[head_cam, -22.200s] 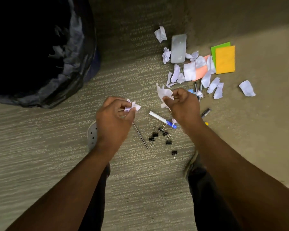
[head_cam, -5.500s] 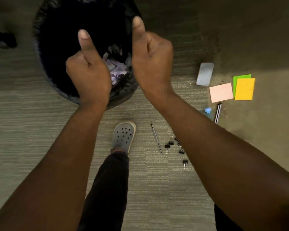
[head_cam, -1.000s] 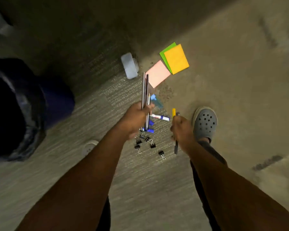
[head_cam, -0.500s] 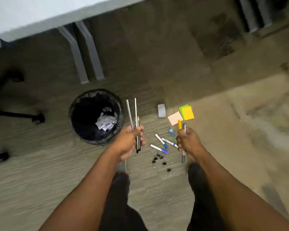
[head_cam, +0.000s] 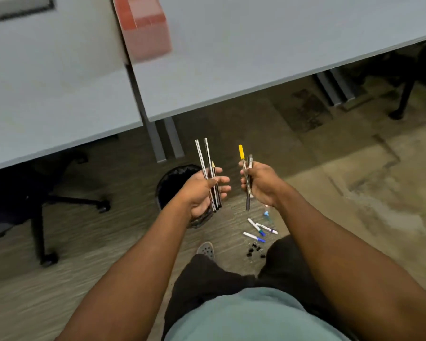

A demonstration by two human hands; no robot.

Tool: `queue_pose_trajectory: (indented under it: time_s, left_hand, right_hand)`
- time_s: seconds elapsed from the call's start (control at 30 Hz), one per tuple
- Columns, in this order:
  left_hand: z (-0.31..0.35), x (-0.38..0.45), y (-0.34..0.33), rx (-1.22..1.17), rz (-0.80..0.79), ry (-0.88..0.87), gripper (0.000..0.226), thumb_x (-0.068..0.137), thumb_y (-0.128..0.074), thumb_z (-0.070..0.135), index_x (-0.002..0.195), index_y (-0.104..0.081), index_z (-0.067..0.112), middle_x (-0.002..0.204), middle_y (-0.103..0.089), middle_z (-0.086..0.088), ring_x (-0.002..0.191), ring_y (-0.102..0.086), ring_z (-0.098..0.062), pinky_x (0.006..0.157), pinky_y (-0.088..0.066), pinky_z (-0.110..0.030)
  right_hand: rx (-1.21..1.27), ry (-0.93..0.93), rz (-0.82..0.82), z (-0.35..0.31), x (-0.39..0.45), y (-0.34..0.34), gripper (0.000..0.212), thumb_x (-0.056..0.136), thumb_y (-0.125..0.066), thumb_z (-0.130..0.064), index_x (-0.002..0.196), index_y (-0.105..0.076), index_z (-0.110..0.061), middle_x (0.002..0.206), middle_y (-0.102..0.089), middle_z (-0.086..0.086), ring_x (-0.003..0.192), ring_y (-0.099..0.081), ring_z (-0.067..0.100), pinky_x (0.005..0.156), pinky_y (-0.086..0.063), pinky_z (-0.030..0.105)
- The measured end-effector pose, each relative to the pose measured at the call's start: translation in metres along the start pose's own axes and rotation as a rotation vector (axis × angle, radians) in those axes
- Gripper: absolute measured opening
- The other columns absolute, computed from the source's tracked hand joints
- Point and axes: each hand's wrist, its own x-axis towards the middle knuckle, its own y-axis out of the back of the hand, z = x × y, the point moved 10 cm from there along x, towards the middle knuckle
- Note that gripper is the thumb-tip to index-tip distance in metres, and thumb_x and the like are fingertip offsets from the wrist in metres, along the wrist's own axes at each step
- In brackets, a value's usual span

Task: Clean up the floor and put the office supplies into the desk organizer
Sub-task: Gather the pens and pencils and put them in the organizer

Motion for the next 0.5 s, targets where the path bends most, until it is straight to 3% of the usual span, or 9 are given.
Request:
queue_pose_trajectory:
  time_s: [0.2, 0.5]
  left_hand:
    - [0.053, -0.014, 0.023, -0.079, 0.073, -0.056, 0.020, 0.101, -0.034, -0.003, 0.105, -0.050, 0.009, 0.092, -0.064, -0.017, 0.086, -0.065, -0.027, 0.085, -0.051, -0.039]
    - [0.160, 0.014, 0.052, -0.053, 0.209, -0.187, 0.021, 0.102, -0.035, 0.002, 0.117, -0.048, 0.005, 0.088, -0.062, -0.014, 0.081, -0.064, -0.025, 0.085, -0.053, -0.039]
  right_hand:
    - [0.074, 0.054, -0.043, -0.055, -0.009, -0.034, 0.022, 0.099, -0.038, 0.004, 0.102, -0.054, -0.011, 0.082, -0.051, 0.007, 0.069, -0.052, 0.015, 0.067, -0.047, 0.030]
    - [0.078, 0.128, -0.148, -0.146, 0.043, -0.098, 0.025, 0.098, -0.043, 0.003, 0.121, -0.051, -0.002, 0.104, -0.064, 0.014, 0.097, -0.065, 0.024, 0.096, -0.050, 0.039]
